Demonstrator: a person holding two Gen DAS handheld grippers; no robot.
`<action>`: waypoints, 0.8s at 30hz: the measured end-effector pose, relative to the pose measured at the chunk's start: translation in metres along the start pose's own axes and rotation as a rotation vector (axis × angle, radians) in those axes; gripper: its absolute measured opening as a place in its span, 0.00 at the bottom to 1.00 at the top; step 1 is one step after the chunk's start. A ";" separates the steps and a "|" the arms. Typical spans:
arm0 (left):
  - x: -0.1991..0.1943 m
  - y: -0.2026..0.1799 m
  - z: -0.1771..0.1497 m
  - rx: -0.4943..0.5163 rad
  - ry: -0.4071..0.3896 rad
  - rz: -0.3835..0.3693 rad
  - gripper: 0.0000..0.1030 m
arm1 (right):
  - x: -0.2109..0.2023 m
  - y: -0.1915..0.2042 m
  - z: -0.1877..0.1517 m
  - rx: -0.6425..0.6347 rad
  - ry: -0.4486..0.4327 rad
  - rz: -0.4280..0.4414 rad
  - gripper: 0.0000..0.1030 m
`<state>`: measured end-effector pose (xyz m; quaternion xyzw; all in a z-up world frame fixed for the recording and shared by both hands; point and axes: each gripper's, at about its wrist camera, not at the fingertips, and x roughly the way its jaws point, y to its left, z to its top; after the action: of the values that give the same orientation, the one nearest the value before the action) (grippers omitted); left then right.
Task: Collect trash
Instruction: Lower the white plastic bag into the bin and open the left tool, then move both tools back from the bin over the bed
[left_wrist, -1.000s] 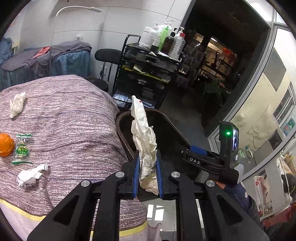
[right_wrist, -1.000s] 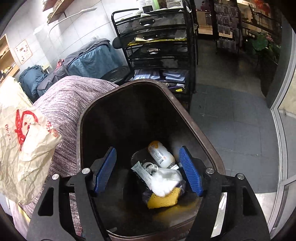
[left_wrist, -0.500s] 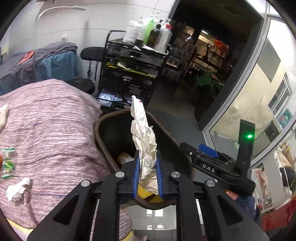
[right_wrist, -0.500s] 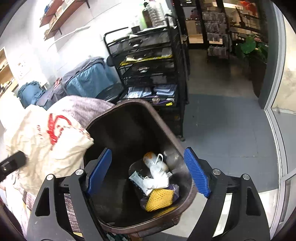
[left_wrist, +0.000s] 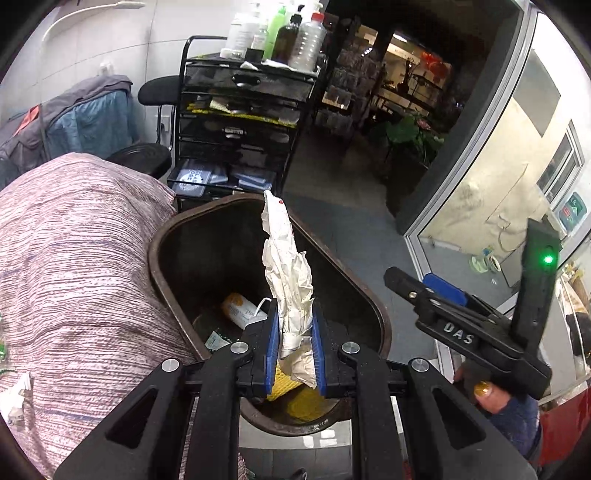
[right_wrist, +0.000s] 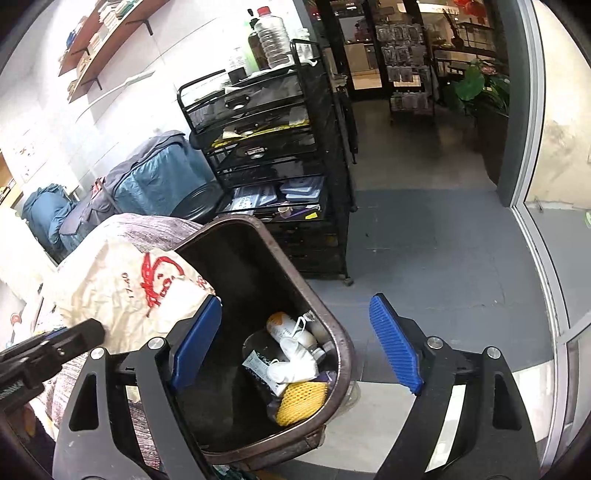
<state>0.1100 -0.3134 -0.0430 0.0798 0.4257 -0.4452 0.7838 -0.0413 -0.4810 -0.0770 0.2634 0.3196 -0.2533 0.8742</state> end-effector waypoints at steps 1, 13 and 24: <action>0.003 0.001 0.000 -0.003 0.003 0.002 0.15 | 0.000 -0.001 0.000 0.002 0.001 -0.002 0.80; 0.003 -0.005 -0.008 0.063 -0.032 0.102 0.80 | 0.000 -0.005 0.000 0.022 0.000 -0.016 0.82; -0.028 -0.003 -0.018 0.086 -0.109 0.162 0.91 | -0.002 0.003 0.000 0.010 -0.018 0.014 0.84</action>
<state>0.0905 -0.2886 -0.0331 0.1231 0.3549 -0.4021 0.8350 -0.0408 -0.4780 -0.0746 0.2678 0.3086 -0.2513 0.8774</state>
